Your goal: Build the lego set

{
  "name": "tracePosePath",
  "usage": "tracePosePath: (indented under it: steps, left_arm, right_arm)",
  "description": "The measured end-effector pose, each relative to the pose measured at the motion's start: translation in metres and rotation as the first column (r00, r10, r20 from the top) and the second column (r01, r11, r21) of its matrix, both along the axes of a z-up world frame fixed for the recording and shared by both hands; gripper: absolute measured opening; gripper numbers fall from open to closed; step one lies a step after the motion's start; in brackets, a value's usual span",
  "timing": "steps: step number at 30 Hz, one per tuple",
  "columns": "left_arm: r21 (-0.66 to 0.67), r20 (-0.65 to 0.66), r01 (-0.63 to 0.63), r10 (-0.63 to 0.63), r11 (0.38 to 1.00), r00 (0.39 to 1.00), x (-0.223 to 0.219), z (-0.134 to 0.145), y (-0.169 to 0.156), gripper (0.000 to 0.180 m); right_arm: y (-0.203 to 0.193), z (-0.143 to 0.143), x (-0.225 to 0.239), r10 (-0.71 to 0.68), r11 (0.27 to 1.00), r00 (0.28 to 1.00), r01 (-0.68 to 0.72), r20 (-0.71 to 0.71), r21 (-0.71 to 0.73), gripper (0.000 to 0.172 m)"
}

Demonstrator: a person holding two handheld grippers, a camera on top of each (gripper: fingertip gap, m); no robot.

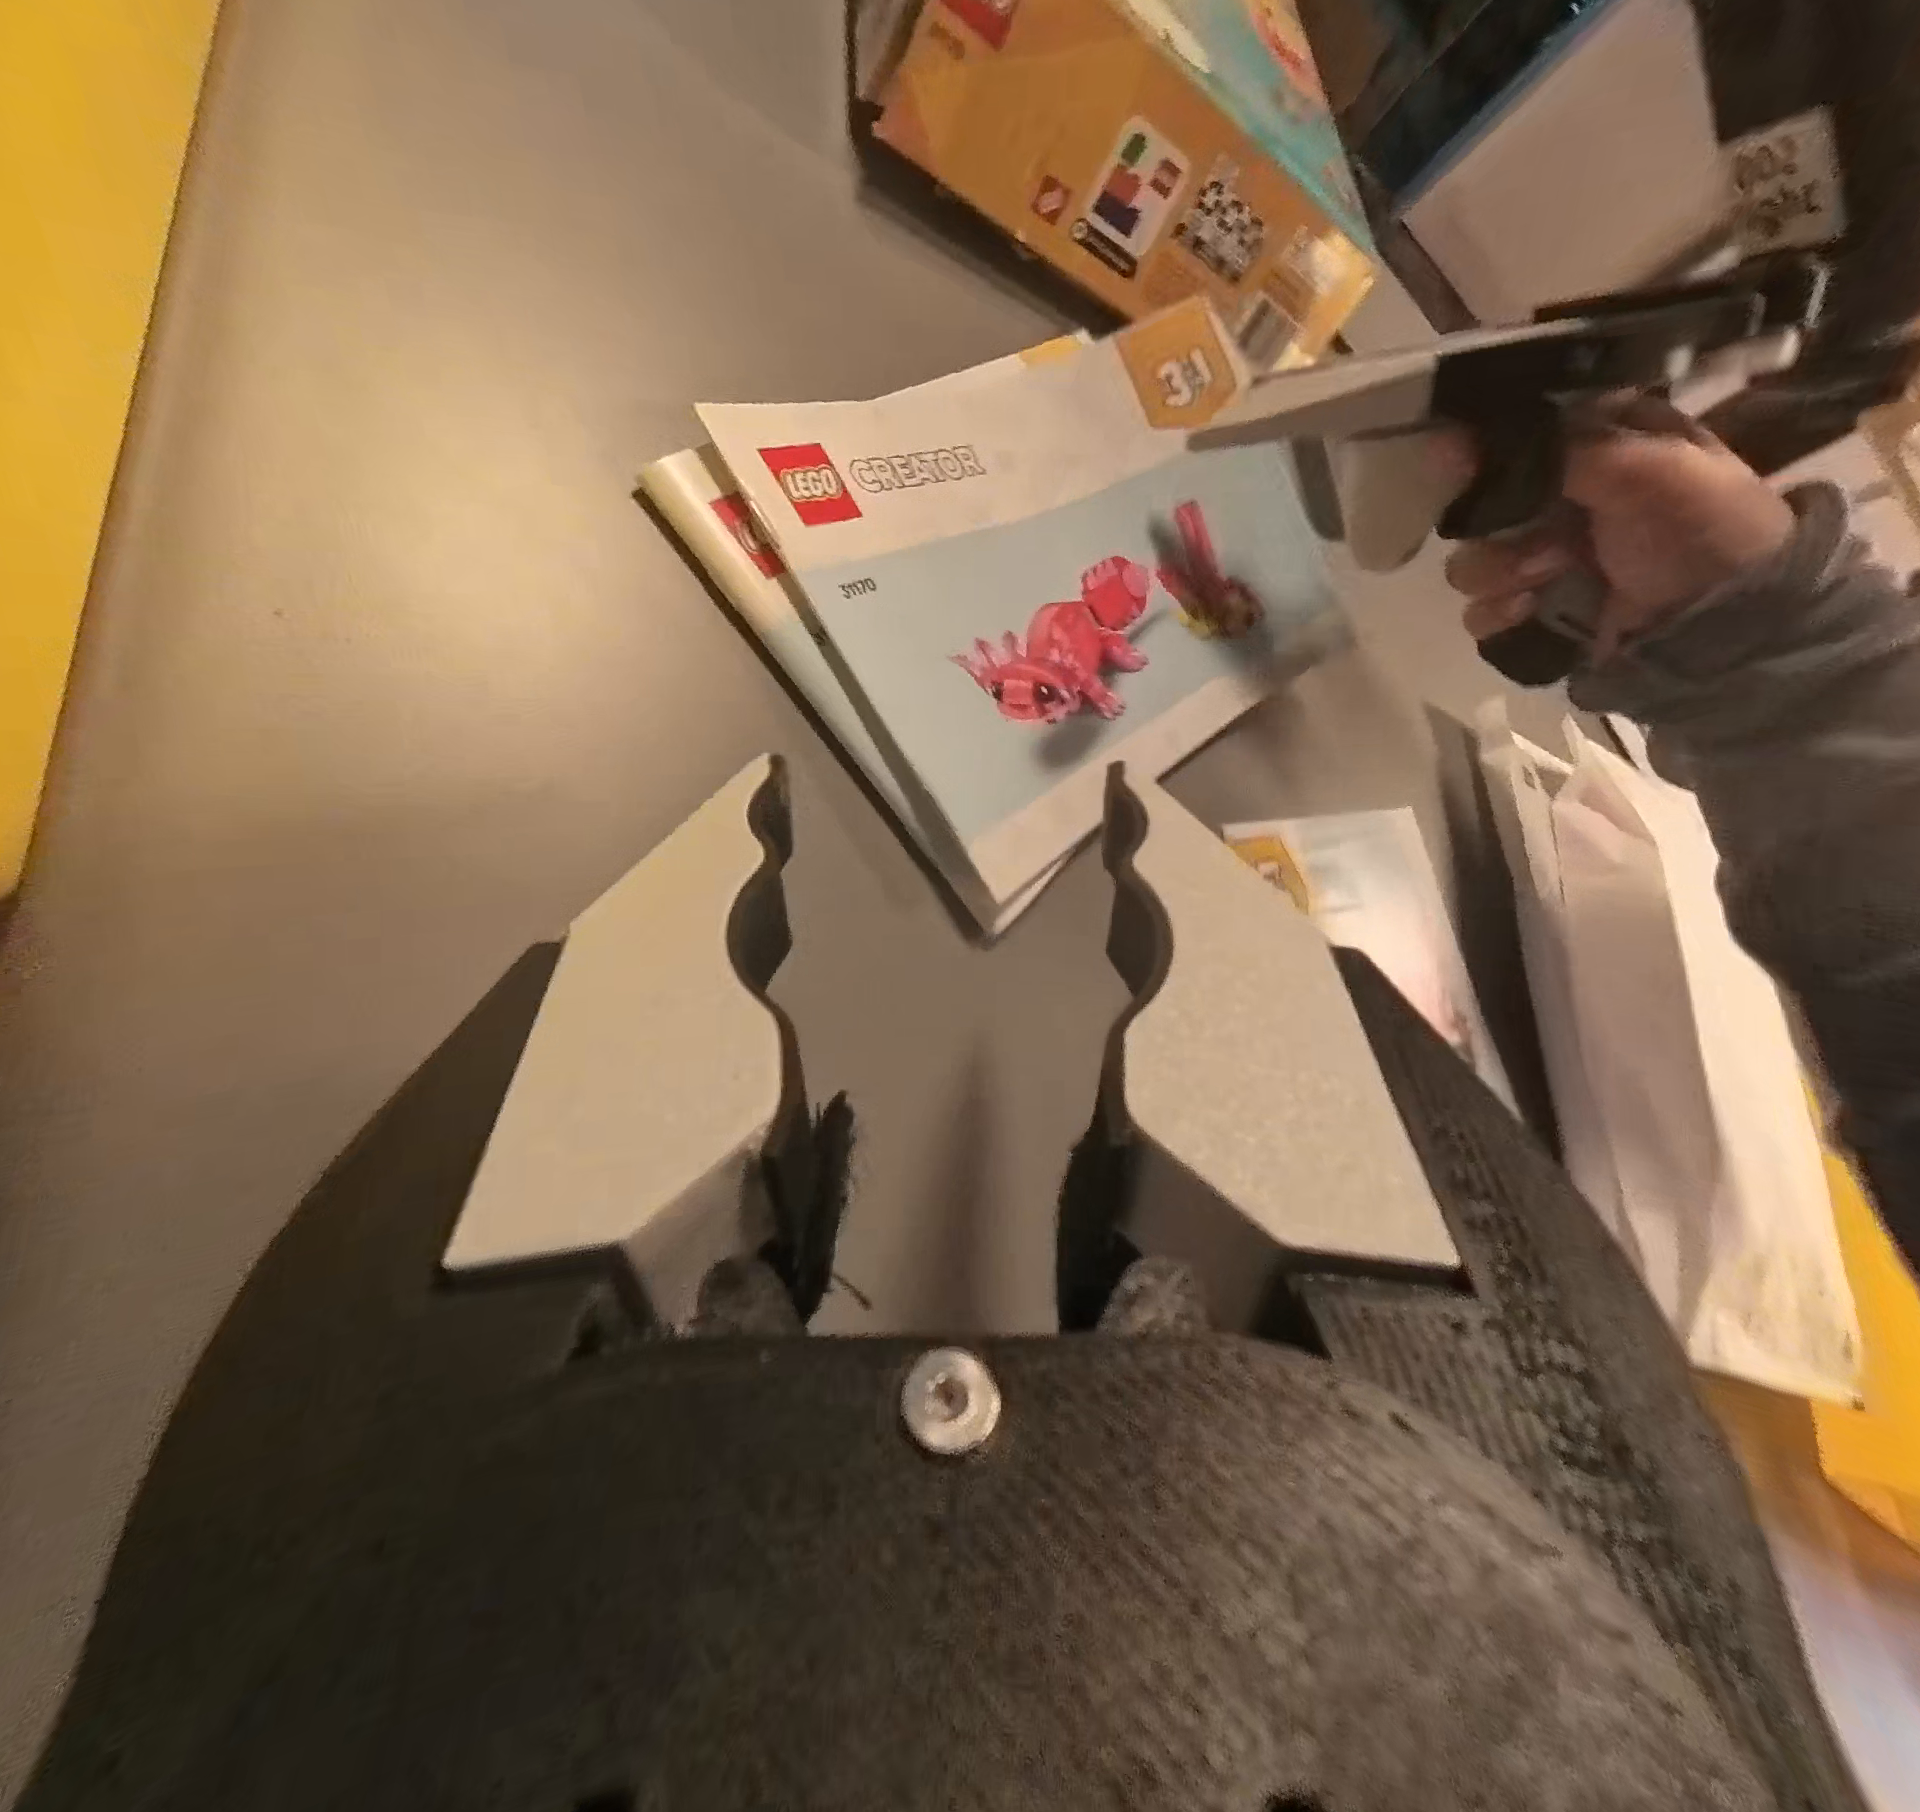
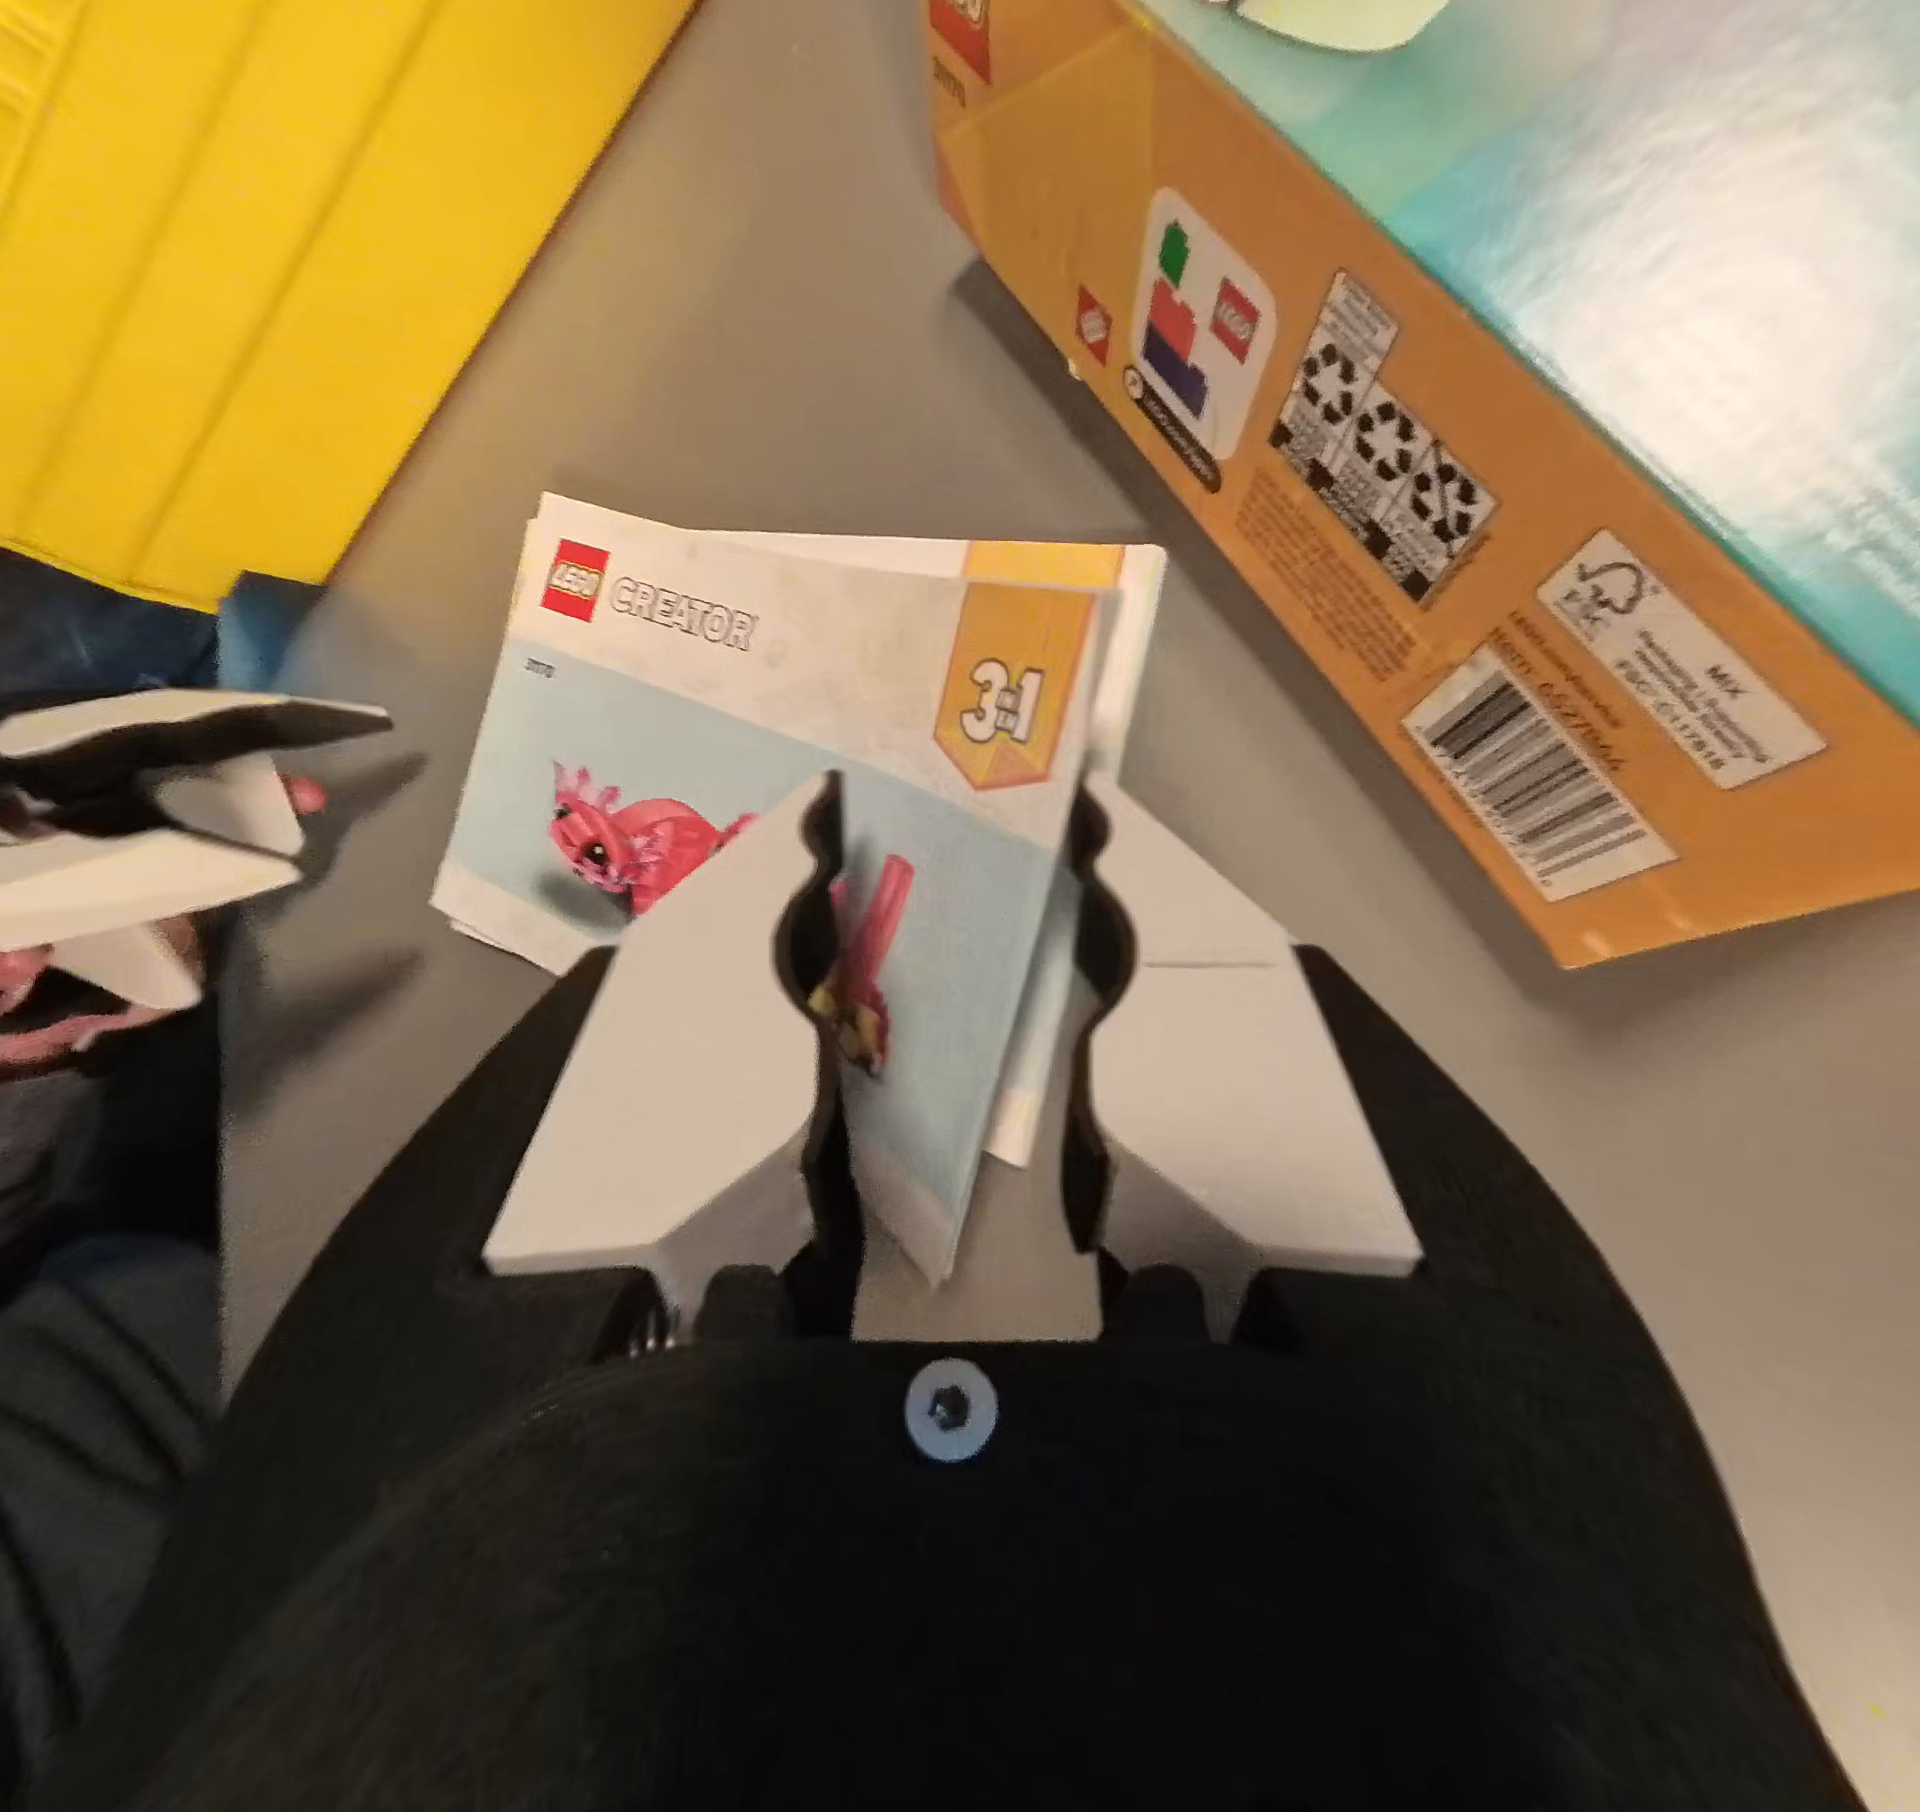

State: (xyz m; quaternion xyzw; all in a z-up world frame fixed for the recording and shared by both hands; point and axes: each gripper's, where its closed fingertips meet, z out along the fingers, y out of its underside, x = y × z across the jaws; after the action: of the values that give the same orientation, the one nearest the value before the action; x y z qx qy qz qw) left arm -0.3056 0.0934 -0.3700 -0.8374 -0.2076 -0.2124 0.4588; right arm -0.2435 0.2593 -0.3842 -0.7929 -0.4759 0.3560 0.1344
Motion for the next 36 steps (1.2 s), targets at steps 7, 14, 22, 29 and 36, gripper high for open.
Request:
tracePosePath:
  steps: [7,14,22,29,36]
  left_arm:
    - [-0.048,0.302,0.040,-0.023,0.998,0.953,-0.009,-0.004,0.016,0.074]
    - [-0.077,0.422,0.086,-0.046,0.993,0.906,-0.002,-0.005,0.035,0.061]
    - [0.108,0.468,0.105,-0.144,0.989,0.872,0.008,0.019,0.046,0.009]
    - [-0.065,0.269,0.074,-0.054,0.995,0.962,0.006,-0.007,0.061,0.062]
    - [0.027,0.016,0.202,-0.203,0.979,0.979,0.018,0.000,0.068,0.004]
  right_arm:
    - [-0.004,-0.007,0.012,0.100,0.994,0.994,-0.101,0.032,0.028,0.062]
    - [-0.011,-0.011,0.012,0.169,0.973,0.984,-0.175,0.055,0.151,0.066]
    - [-0.009,-0.009,0.022,0.144,0.978,0.989,-0.137,-0.035,0.156,0.073]
    - [-0.018,-0.009,0.040,0.162,0.977,0.982,-0.146,-0.099,0.153,0.070]
    - [-0.013,-0.004,0.055,0.162,0.978,0.982,-0.147,-0.101,0.146,0.076]
